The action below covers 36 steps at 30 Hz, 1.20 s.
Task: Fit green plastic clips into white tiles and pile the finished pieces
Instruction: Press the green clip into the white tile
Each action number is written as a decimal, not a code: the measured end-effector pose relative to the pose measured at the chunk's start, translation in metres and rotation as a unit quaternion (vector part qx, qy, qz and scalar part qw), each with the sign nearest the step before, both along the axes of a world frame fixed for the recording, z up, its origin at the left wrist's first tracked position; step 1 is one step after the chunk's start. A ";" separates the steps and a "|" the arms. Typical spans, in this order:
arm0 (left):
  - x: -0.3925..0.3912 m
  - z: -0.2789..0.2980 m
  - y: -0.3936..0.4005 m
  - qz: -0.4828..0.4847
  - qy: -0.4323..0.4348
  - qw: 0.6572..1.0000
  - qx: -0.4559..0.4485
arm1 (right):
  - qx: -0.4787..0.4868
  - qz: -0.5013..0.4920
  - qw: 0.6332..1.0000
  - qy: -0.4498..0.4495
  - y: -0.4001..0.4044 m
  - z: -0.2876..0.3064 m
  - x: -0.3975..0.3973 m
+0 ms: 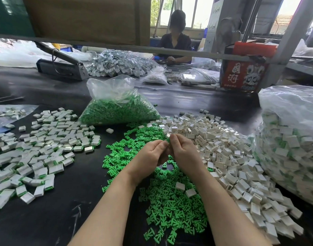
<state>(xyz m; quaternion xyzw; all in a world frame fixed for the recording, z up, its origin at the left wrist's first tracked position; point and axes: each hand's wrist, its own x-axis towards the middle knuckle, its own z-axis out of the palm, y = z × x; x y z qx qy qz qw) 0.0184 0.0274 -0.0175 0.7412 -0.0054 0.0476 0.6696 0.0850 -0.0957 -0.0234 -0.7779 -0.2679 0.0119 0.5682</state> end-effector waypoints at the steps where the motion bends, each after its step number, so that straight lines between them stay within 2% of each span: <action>1: 0.000 0.000 0.000 0.001 -0.001 1.000 0.002 | -0.003 0.003 1.000 -0.003 -0.001 0.000 0.000; 15: 0.000 0.002 -0.002 -0.004 -0.013 1.000 -0.010 | 0.029 -0.005 1.000 -0.009 0.001 0.001 -0.001; 36: 0.000 -0.001 0.004 -0.016 -0.018 1.000 -0.007 | -0.020 0.003 0.998 -0.065 -0.002 -0.004 0.002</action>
